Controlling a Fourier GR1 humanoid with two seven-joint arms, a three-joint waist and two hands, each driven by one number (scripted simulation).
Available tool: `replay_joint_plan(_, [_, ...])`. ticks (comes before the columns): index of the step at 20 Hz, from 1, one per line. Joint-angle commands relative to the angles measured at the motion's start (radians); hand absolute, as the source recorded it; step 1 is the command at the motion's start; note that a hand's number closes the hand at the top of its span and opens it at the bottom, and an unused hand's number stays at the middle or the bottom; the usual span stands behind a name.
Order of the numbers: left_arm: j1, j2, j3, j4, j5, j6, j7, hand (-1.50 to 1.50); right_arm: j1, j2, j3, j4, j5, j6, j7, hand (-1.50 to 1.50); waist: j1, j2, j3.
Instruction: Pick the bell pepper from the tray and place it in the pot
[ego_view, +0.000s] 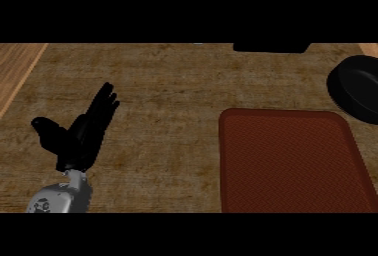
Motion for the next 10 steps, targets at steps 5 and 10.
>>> replay_joint_plan(5, [-0.008,0.011,0.019,-0.038,0.010,0.008,0.051,0.00,-0.016,0.045,-0.032,0.159,-0.031,0.111,0.108,-1.50,0.002,0.001,0.001])
replay_joint_plan(10, [-0.010,0.005,0.009,-0.015,0.014,-0.011,0.023,0.00,-0.085,0.063,-0.132,0.208,-0.127,0.141,0.194,-1.50,0.010,0.005,0.002])
